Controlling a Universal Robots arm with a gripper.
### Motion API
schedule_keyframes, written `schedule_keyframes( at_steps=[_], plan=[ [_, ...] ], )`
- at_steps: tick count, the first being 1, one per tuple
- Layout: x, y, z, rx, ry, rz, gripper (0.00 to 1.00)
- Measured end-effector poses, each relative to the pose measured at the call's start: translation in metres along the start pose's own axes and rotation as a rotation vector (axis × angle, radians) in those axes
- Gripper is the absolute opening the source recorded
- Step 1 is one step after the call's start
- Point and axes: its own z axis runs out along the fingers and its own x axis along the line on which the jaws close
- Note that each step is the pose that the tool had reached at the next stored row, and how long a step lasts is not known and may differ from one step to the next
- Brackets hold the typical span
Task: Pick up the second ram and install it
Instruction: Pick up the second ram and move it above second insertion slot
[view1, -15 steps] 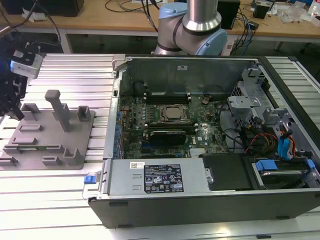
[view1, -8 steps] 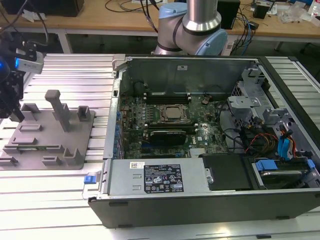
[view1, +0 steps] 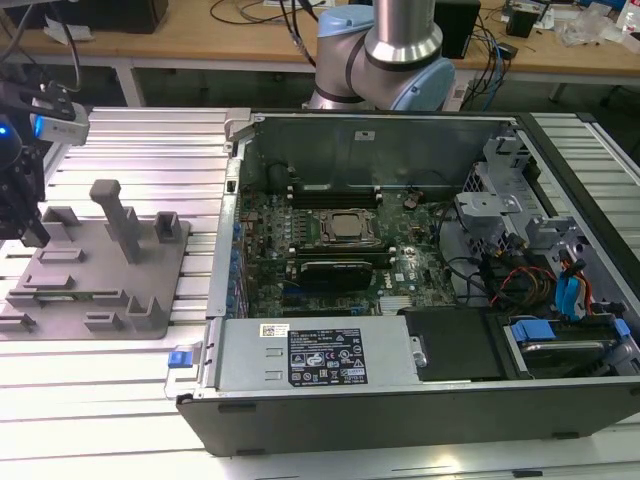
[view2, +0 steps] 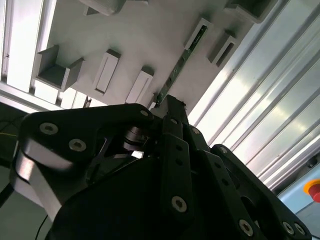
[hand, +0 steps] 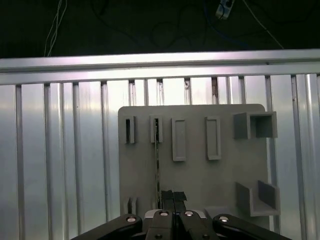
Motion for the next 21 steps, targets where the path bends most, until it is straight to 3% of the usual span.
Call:
schedule_keyframes(
  at_steps=[8, 12, 18, 21],
  plan=[
    [0.0001, -0.0001, 0.0031, -0.0001, 0.0001, 0.001, 0.08],
    [0.0003, -0.0003, 0.0094, -0.0002, 0.0001, 0.001, 0.08],
    [0.0008, 0.0007, 0.0250, -0.0001, 0.0000, 0.001, 0.08],
    [0.0048, 0.0045, 0.0307, -0.0001, 0.0001, 0.001, 0.08]
  ],
)
